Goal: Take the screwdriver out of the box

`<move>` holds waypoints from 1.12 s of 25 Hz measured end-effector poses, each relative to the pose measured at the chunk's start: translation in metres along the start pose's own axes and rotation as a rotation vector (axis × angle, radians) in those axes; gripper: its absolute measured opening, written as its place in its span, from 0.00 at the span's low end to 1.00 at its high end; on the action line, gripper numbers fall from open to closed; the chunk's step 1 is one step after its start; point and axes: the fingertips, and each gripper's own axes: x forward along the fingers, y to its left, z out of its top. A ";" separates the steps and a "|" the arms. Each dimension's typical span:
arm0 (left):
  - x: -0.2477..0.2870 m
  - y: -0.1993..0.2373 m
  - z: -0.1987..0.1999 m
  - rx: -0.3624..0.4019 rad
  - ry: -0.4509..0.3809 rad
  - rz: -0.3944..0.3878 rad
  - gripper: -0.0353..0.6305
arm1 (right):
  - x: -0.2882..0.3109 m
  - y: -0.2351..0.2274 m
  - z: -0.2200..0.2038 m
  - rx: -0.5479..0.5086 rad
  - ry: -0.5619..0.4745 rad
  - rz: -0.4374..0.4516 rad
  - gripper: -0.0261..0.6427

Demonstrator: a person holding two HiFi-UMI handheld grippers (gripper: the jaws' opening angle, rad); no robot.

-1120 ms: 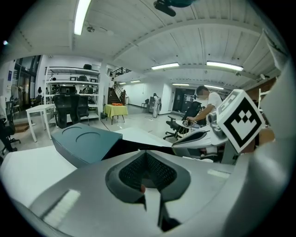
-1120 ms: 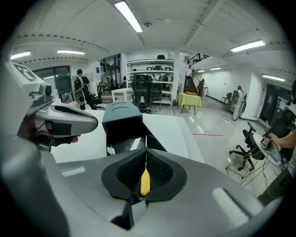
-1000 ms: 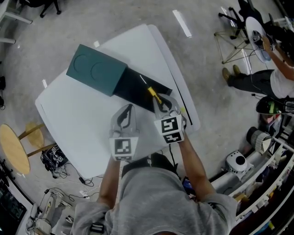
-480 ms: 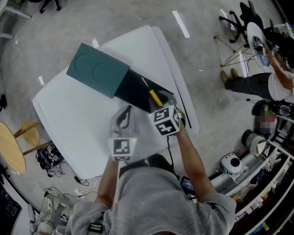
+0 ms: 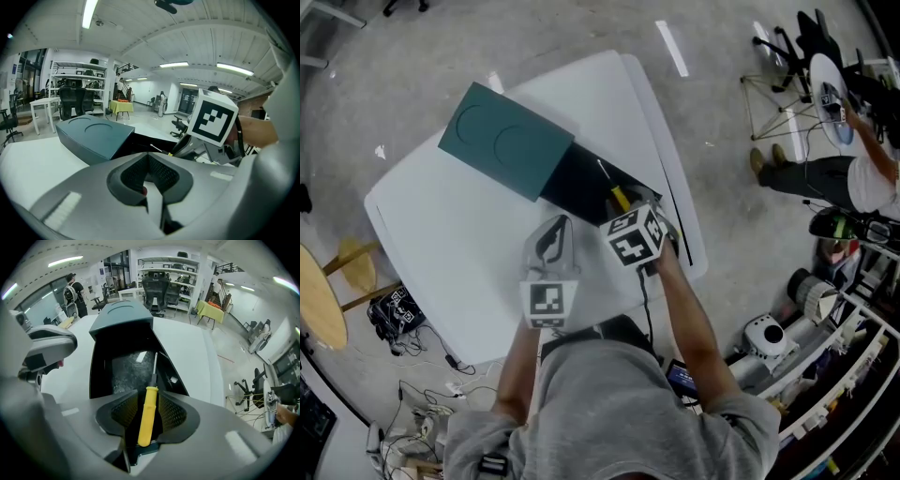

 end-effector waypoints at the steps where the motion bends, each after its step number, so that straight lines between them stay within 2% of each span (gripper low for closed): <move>1: 0.000 0.001 0.000 -0.001 0.000 0.002 0.07 | 0.001 0.001 -0.001 0.000 0.009 0.001 0.25; 11: 0.004 0.007 -0.003 -0.010 0.006 -0.001 0.07 | 0.009 -0.001 -0.002 -0.012 0.065 -0.004 0.23; 17: 0.003 0.007 -0.001 0.003 0.002 -0.002 0.07 | 0.010 0.003 -0.001 -0.027 0.089 -0.004 0.16; 28: -0.006 0.014 0.000 0.010 -0.007 0.014 0.07 | 0.005 0.002 0.001 -0.013 0.037 -0.010 0.15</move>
